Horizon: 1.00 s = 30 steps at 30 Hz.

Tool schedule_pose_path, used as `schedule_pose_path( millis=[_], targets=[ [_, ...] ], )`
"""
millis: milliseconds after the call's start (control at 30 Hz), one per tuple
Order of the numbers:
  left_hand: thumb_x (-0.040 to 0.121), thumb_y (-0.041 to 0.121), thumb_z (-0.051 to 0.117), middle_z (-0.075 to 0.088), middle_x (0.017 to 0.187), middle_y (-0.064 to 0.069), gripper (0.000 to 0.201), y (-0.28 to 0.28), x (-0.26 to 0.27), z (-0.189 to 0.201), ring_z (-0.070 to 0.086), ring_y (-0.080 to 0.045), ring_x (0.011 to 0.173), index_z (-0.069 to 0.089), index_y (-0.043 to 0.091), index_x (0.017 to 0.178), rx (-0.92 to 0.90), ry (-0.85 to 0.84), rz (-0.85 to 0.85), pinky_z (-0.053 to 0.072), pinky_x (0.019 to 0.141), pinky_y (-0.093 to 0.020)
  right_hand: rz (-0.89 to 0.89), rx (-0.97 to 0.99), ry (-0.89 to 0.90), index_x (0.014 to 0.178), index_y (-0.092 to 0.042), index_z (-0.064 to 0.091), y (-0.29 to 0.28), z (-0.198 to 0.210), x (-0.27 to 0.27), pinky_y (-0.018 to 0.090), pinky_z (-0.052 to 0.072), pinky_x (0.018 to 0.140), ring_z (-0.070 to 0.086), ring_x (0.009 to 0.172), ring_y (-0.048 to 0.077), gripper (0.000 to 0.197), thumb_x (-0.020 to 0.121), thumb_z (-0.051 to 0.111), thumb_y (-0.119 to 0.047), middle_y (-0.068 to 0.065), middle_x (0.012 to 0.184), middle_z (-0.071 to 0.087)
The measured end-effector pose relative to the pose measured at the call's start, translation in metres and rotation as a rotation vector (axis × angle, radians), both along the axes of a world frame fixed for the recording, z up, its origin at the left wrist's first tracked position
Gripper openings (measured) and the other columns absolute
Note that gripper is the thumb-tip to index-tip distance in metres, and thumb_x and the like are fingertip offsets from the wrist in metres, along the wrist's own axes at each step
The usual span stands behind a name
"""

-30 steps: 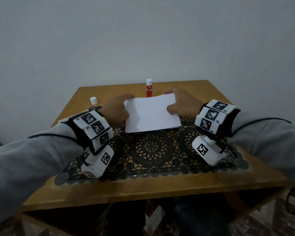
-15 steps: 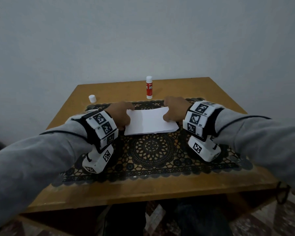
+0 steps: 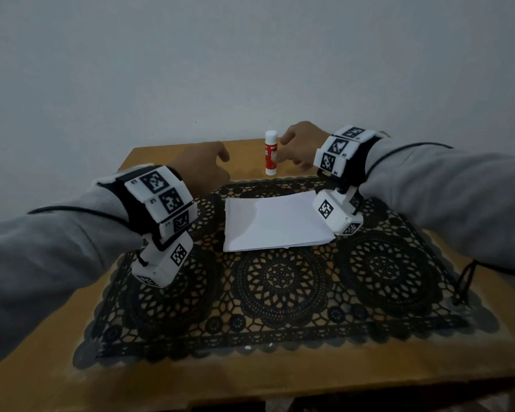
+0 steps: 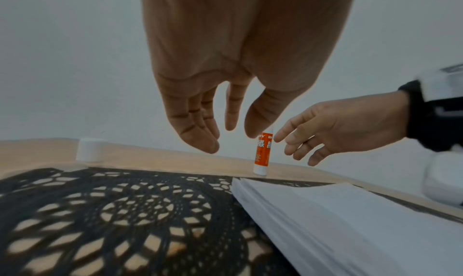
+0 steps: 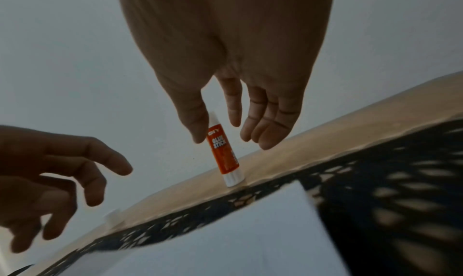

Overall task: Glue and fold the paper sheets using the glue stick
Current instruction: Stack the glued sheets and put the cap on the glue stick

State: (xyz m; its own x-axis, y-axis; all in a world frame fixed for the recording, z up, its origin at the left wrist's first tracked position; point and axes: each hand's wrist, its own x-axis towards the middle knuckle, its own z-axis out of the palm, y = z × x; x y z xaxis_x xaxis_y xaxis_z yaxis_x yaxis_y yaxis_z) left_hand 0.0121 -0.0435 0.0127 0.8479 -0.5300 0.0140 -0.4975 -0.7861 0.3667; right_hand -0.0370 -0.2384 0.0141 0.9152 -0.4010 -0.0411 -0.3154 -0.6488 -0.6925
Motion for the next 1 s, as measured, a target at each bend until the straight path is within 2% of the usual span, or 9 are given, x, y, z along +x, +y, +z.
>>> schedule_pose_path(
  millis=[67,200,300,400,533,633,767,900,1000],
  targets=[
    [0.088,0.016,0.060,0.056,0.120,-0.006,0.039,-0.003,0.007,0.000,0.055,-0.023,0.093,0.050,0.018,0.126,-0.034,0.026,-0.010,0.046,0.077,-0.032,0.019,0.032,0.019,0.116,0.001,0.061,-0.001,-0.005,0.010,0.041,0.054,0.082,0.056,0.078,0.023,0.047,0.078,0.078,-0.020,0.014,0.092,0.062],
    [0.087,0.015,0.060,0.060,0.111,-0.007,0.038,-0.006,0.017,-0.004,0.060,-0.024,0.088,0.050,0.017,0.124,-0.088,0.048,-0.010,0.049,0.073,-0.033,0.045,0.081,0.042,0.112,-0.002,0.064,-0.002,-0.014,0.023,0.041,0.055,0.082,0.059,0.078,0.024,0.037,0.079,0.077,-0.017,0.014,0.093,0.064],
    [0.087,0.015,0.060,0.060,0.109,-0.008,0.041,-0.006,0.018,-0.007,0.062,-0.025,0.089,0.047,0.017,0.125,-0.108,0.060,-0.001,0.053,0.078,-0.037,0.050,0.059,0.048,0.108,-0.002,0.065,-0.002,-0.016,0.027,0.044,0.056,0.086,0.063,0.079,0.026,0.031,0.082,0.074,-0.018,0.016,0.097,0.069],
    [0.086,0.015,0.060,0.061,0.109,-0.008,0.042,-0.004,0.016,-0.005,0.063,-0.026,0.088,0.047,0.017,0.126,-0.131,0.072,0.007,0.055,0.081,-0.042,0.045,0.061,0.007,0.106,-0.003,0.065,-0.001,-0.013,0.026,0.039,0.056,0.081,0.061,0.074,0.024,0.029,0.083,0.074,-0.018,0.011,0.087,0.067],
    [0.088,0.013,0.060,0.062,0.105,-0.010,0.037,-0.001,0.005,0.003,0.066,-0.024,0.080,0.050,0.014,0.123,-0.243,0.098,0.023,0.057,0.079,-0.041,0.092,0.043,-0.078,0.095,-0.012,0.064,0.010,-0.004,0.013,0.040,0.059,0.081,0.070,0.085,0.026,0.019,0.082,0.074,-0.021,0.011,0.095,0.072],
    [0.090,0.012,0.062,0.064,0.091,-0.014,0.032,-0.001,-0.015,0.014,0.066,-0.023,0.074,0.052,0.008,0.121,-0.471,0.241,0.035,0.058,0.075,-0.038,0.165,0.031,-0.121,0.101,-0.014,0.062,0.026,0.003,-0.009,0.039,0.061,0.074,0.070,0.081,0.022,0.025,0.082,0.074,-0.024,0.009,0.097,0.070],
    [0.090,0.014,0.063,0.065,0.098,-0.015,0.027,0.000,-0.046,0.023,0.063,-0.021,0.073,0.055,0.004,0.114,-0.667,0.468,0.043,0.055,0.066,-0.030,0.242,0.095,-0.182,0.104,-0.007,0.064,0.045,0.008,-0.046,0.042,0.061,0.064,0.071,0.071,0.030,0.030,0.084,0.073,-0.027,0.015,0.088,0.069],
    [0.091,0.012,0.061,0.063,0.090,-0.014,0.018,0.001,-0.073,0.021,0.060,-0.019,0.069,0.059,0.000,0.104,-0.787,0.497,0.022,0.050,0.055,-0.024,0.295,0.143,-0.219,0.100,-0.004,0.065,0.056,0.014,-0.077,0.048,0.060,0.069,0.066,0.066,0.026,0.016,0.087,0.066,-0.013,0.015,0.080,0.065],
    [0.091,0.013,0.061,0.068,0.093,-0.015,0.014,0.007,-0.083,0.015,0.063,-0.023,0.074,0.063,0.001,0.099,-0.830,0.419,0.006,0.049,0.062,-0.030,0.350,0.238,-0.138,0.102,-0.003,0.065,0.060,0.017,-0.094,0.043,0.060,0.077,0.065,0.073,0.024,0.016,0.087,0.061,-0.006,0.017,0.085,0.067]
  ],
)
